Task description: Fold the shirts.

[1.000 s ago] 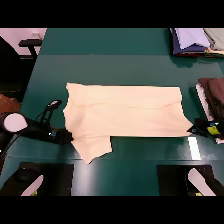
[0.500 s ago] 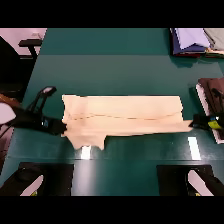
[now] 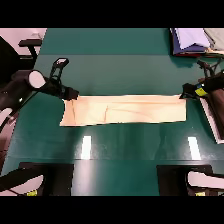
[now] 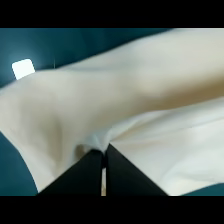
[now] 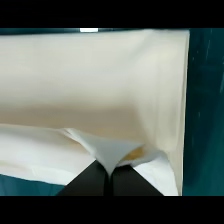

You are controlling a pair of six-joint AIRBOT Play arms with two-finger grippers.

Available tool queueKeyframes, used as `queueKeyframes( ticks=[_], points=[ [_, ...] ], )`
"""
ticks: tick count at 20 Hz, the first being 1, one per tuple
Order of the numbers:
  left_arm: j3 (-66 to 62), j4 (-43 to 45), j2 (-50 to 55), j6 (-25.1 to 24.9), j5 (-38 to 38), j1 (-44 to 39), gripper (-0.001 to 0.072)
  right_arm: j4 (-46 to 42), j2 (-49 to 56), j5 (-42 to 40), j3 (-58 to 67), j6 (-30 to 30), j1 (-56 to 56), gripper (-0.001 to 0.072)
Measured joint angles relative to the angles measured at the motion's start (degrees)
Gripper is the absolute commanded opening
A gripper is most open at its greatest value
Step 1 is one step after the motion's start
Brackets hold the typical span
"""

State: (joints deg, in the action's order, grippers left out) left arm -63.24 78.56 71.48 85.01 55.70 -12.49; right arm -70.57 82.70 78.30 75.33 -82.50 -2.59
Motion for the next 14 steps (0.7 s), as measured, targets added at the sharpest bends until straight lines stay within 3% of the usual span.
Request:
queueKeyframes(
  ticks=[1,2,4,7,8,9,10,14],
  points=[
    [-0.63,0.28,1.38,0.02,-1.49,0.0,0.0289,0.81,2.1,-0.13,1.75,-0.02,0.13,0.0324],
    [-1.07,0.48,2.32,0.11,-2.73,0.0,0.0391,1.62,3.96,-0.17,3.43,0.22,0.2,0.0391],
    [-1.99,0.5,3.45,0.44,-3.5,0.04,0.039,4.17,7.04,0.0,6.49,2.19,0.09,0.0393],
    [-4.35,0.5,4.15,0.7,-0.68,0.0,0.0388,7.04,8.63,2.14,8.24,5.57,-2.16,0.0456],
    [-5.01,0.42,4.26,0.79,0.61,0.02,0.0317,7.87,8.5,2.78,7.74,6.56,-3.52,0.0471],
    [-5.49,-0.04,4.35,0.87,2.1,0.04,0.0159,8.17,8.11,3.39,6.71,7.26,-5.07,0.057],
    [-5.79,-0.63,4.39,0.87,2.93,0.04,0.0029,8.48,7.72,3.65,5.42,7.85,-6.69,0.0592],
    [-6.45,-8.26,4.55,-0.31,4.35,0.0,0.0028,11.21,6.95,3.93,-2.64,11.17,-15.54,0.0589]
  ],
)
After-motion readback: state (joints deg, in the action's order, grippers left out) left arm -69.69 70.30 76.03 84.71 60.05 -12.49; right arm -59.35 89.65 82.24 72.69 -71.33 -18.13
